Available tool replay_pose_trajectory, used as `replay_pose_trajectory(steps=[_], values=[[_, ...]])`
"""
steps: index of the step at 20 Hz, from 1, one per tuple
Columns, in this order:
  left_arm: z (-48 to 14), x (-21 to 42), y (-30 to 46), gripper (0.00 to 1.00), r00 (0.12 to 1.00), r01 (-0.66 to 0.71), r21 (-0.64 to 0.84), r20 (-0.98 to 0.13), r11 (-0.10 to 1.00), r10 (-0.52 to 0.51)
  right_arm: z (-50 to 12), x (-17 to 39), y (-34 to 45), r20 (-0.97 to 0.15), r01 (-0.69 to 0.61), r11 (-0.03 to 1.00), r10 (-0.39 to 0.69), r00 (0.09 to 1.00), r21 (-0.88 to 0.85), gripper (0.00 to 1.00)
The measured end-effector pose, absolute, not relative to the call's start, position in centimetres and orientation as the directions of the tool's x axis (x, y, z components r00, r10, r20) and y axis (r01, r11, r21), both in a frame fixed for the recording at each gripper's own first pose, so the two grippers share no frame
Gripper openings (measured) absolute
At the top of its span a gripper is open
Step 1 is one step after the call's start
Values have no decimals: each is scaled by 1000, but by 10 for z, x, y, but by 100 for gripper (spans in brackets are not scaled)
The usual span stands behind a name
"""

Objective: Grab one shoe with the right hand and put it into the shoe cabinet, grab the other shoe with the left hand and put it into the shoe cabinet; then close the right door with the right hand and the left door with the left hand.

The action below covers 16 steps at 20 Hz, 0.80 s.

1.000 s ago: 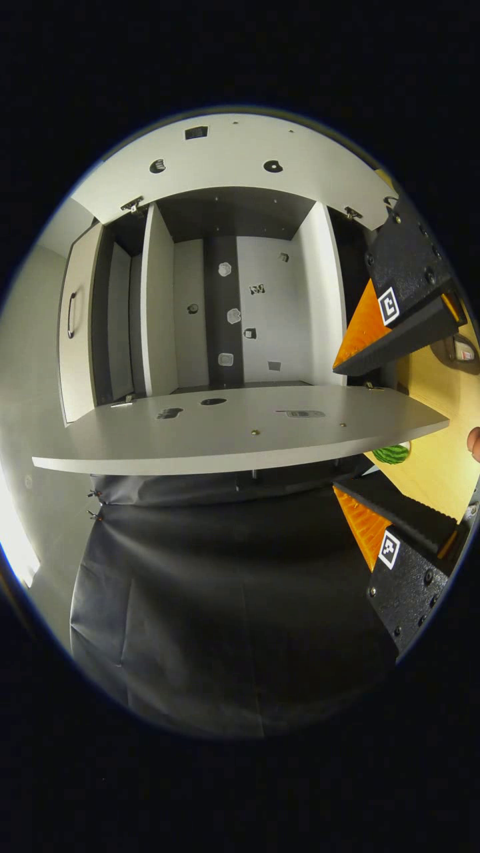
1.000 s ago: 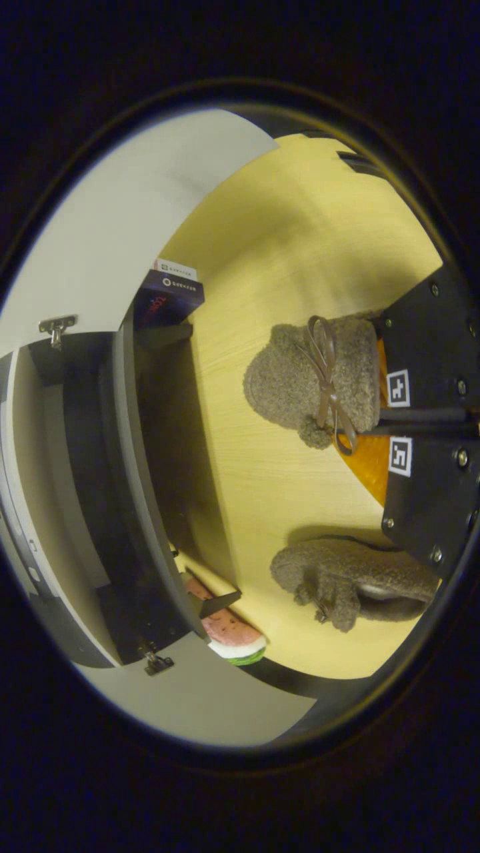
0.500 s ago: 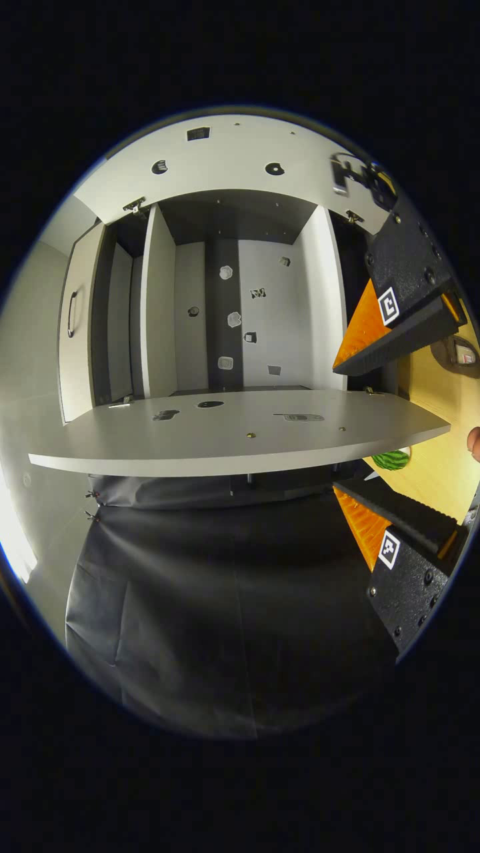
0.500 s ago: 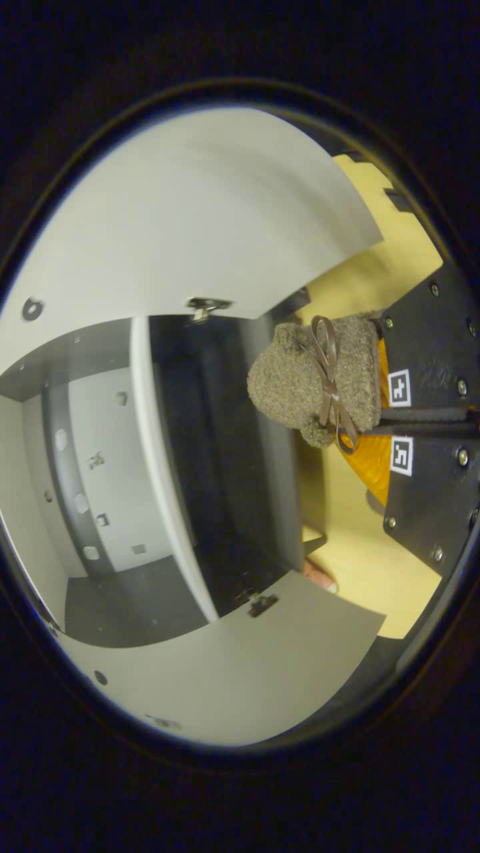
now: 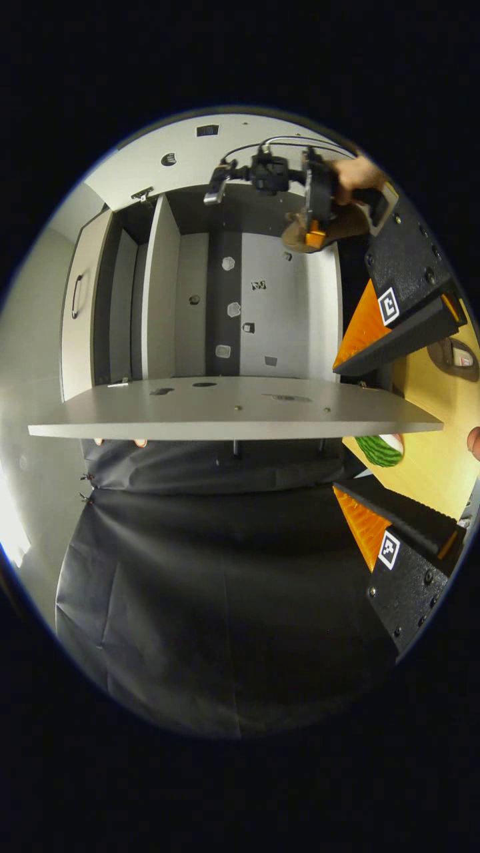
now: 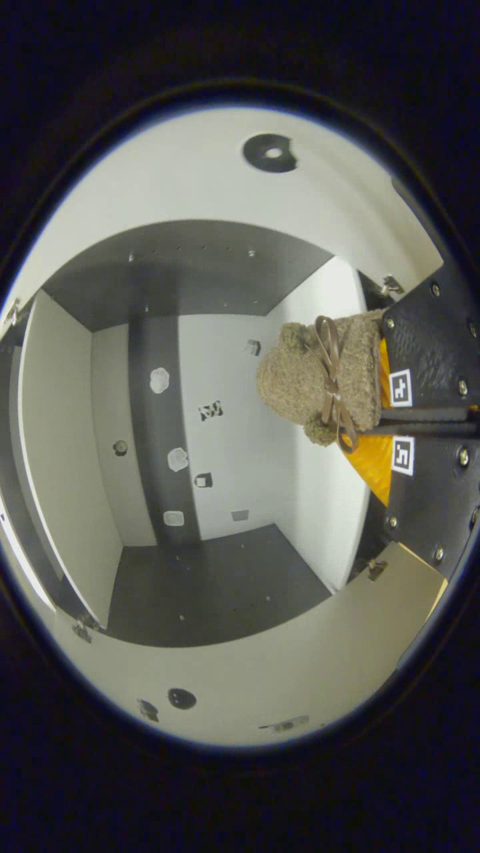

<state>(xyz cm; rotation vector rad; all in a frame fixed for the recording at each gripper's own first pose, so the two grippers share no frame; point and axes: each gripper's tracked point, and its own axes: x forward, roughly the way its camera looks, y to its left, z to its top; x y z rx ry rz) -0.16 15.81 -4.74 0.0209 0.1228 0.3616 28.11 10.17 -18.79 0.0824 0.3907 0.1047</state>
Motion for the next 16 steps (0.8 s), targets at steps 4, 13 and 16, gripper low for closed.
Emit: replay_pose_trajectory(steps=[4,13,16], values=[[-51,-18,176,94,904,-405,46,-130,913,407,-178,354,103,-376,-80,991,116,919,110,2],[-59,-45,210,96,845,-505,71,-163,860,509,-234,429,98,-482,-15,990,81,873,140,2],[-61,-48,214,96,835,-519,74,-172,852,523,-246,439,90,-495,19,991,49,868,130,2]])
